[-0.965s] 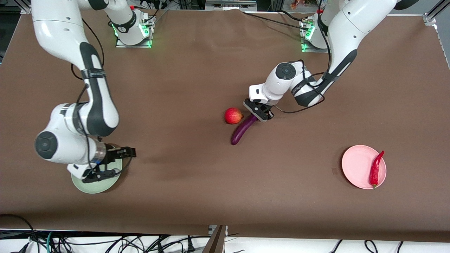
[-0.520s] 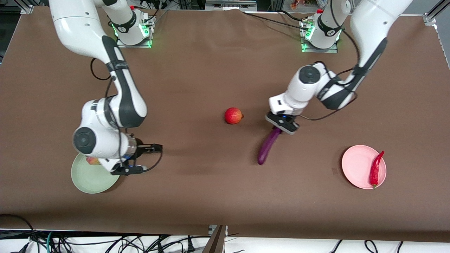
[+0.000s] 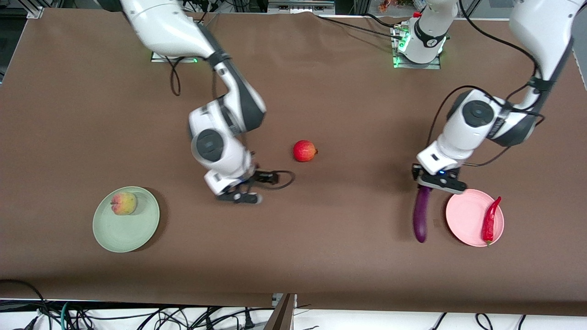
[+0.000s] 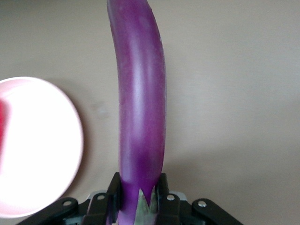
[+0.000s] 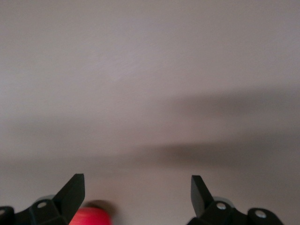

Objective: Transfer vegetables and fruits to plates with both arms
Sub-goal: 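Place the eggplant with the left gripper while the right gripper reaches the apple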

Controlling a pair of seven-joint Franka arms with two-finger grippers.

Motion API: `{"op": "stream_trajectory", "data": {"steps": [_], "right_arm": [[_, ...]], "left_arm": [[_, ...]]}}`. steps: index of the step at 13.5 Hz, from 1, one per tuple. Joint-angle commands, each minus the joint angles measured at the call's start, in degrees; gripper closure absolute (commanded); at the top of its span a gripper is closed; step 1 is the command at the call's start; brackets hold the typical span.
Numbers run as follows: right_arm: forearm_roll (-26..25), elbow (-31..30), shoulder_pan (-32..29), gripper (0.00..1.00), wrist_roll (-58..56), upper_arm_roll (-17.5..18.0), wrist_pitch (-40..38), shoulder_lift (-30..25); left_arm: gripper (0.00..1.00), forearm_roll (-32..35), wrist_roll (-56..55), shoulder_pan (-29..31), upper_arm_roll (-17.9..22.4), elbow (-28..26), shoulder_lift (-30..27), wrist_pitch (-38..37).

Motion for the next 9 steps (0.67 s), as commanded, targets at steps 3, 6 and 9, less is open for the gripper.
{"op": "stream_trajectory", "data": {"steps": [3,6,9], "right_arm": [[-3.66,0.00,7.13,0.00,10.93,-0.83,6.54,3.30],[-5.87,0.08,9.33,0.00,13.94,-0.83,7.26,4.54],[-6.93,0.00,10.56,0.00,14.03,-0.75,7.26,5.06]], "left_arm": [[1.00,-0.90,4.79,3.98,-0.64,11.27,4.59,-10.47],[1.00,-0.90,12.00,7.50,0.50,15.33,10.12,-10.75],[1.00,-0.90,16.59,9.52,0.59,15.34,12.07,-10.75]]}}
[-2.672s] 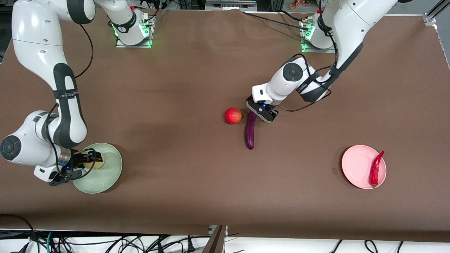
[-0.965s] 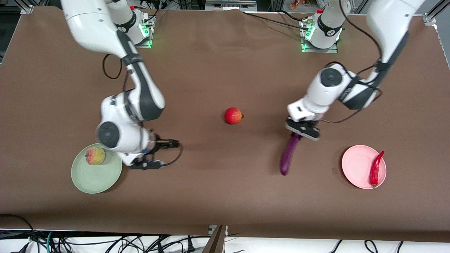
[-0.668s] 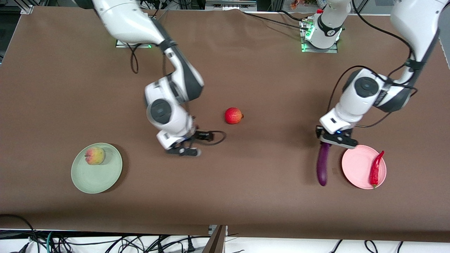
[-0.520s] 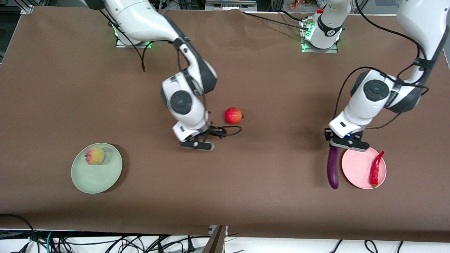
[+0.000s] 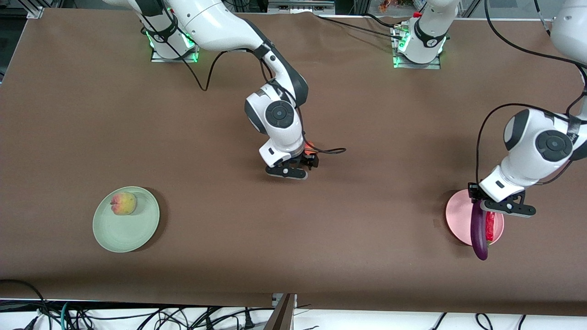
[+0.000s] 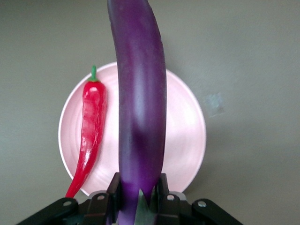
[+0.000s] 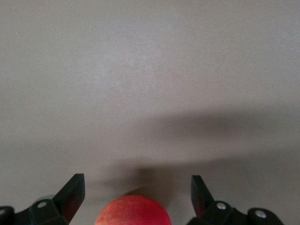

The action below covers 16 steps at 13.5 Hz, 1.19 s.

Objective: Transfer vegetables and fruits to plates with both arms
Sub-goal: 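Place the eggplant with the left gripper while the right gripper reaches the apple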

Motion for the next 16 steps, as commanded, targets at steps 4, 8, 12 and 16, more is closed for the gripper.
{"op": "stream_trajectory", "data": {"steps": [4,8,12,16], "right_arm": [[-0.96,0.46,1.48,0.00,1.33,-0.50,0.62,0.18],[-1.22,0.11,3.23,0.00,1.15,-0.50,1.59,0.53],[-3.67,-0.33,4.29,0.00,0.63,-0.59,1.32,0.44],[-4.30,-0.94,4.38,0.00,0.10,-0.59,1.06,0.27]], "left_arm": [[0.92,-0.74,4.55,2.44,-0.65,1.60,5.19,-0.46],[0.14,-0.82,5.01,2.62,-0.65,1.95,5.82,-0.37],[0.00,-0.83,4.92,2.97,-0.74,2.21,5.29,-0.37],[0.00,-4.33,4.74,3.24,-2.23,4.93,3.01,-4.22]]}}
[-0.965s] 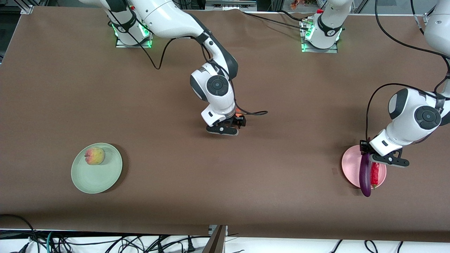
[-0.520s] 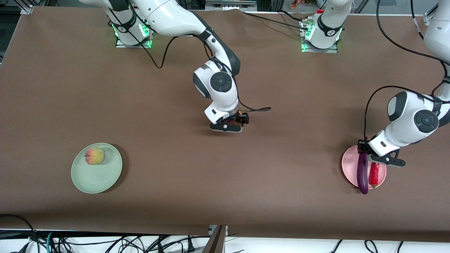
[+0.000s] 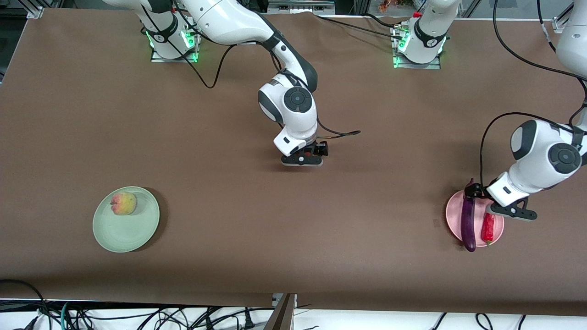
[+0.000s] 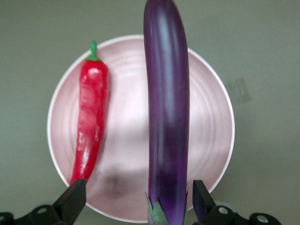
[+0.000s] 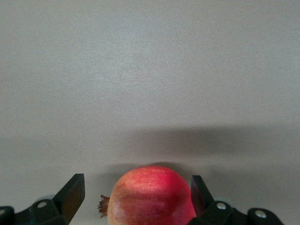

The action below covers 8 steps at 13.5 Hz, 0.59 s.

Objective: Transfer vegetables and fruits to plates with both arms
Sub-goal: 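Place the eggplant with the left gripper while the right gripper reaches the apple, then grasp the red apple with the right gripper while the left gripper withdraws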

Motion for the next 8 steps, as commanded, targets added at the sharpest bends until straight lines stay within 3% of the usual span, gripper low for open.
{"op": "stream_trajectory", "data": {"steps": [1,8], "right_arm": [[-1.00,-0.51,0.64,0.00,-0.06,-0.47,0.26,-0.01],[-1.18,-0.68,1.43,0.00,-2.43,-0.47,-4.66,-0.45]], "left_arm": [[0.00,-4.78,1.53,0.39,-2.03,3.08,-2.92,-6.52],[0.00,-5.68,1.09,0.30,-16.51,22.76,-4.07,-41.31]]}}
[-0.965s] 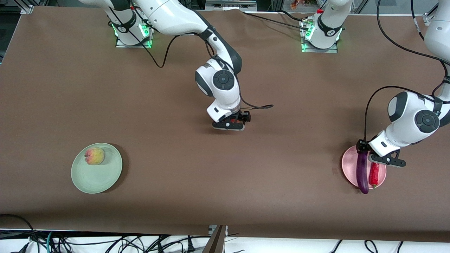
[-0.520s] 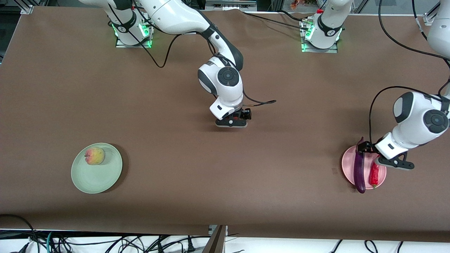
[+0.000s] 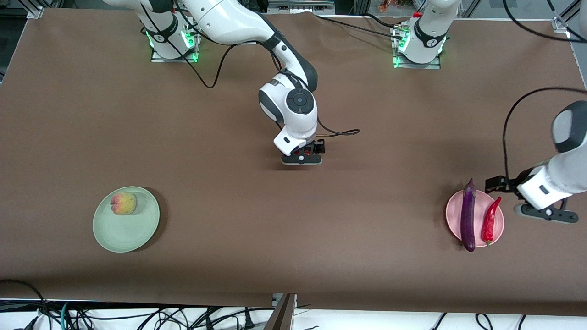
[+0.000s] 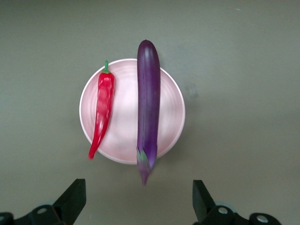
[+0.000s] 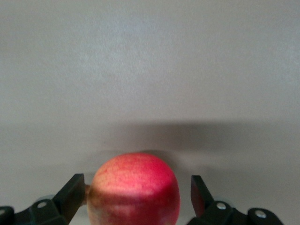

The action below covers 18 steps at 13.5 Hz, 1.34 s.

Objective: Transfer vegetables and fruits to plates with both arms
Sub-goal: 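Grasp the red apple with the right gripper while the left gripper withdraws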

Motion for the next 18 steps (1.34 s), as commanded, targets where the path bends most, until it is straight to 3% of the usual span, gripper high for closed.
{"op": "stream_trajectory", "data": {"steps": [1,4,6,7,9,10,12,15,18], "right_arm": [[-0.75,-0.41,1.27,0.00,-0.20,-0.46,-1.00,-0.49],[-0.66,-0.49,1.71,0.00,-0.11,-0.46,-1.09,-0.40],[-0.66,-0.58,1.80,0.00,-0.11,-0.46,-1.44,-0.40],[-0.66,-0.58,1.71,0.03,-0.11,-0.46,-1.44,-0.40],[-0.66,-0.84,1.62,0.30,-0.20,-0.46,-1.44,-0.31],[-0.66,-0.93,1.36,0.47,-0.55,-0.46,-1.44,-0.40],[-0.58,-0.93,1.09,0.62,-0.38,-0.46,-1.35,-0.31],[-0.57,-0.76,0.66,0.66,-0.64,-0.98,-1.61,-0.66],[-0.40,-0.23,-2.24,0.67,-5.19,-1.69,-9.23,-4.87]], "left_arm": [[0.00,-0.97,1.02,-0.04,-4.38,6.51,-1.19,-10.15],[0.00,-1.06,1.03,-0.22,-8.07,7.76,-7.95,-16.67],[0.00,-5.77,0.33,-1.96,-7.05,6.45,-15.83,-17.65],[0.00,-7.63,0.15,-2.15,-7.12,6.79,-15.80,-18.87],[0.00,-9.31,0.41,-3.29,-4.68,6.62,-16.93,-19.41],[0.00,-10.89,0.32,-7.38,-0.66,6.87,-17.11,-19.41],[0.00,-17.02,0.23,-14.77,10.93,6.62,-19.56,-15.05],[0.00,-27.84,-1.60,-24.00,26.40,0.57,-26.24,-11.95],[0.00,-29.27,-2.49,-37.61,42.39,-8.46,-33.60,-7.13]]}}
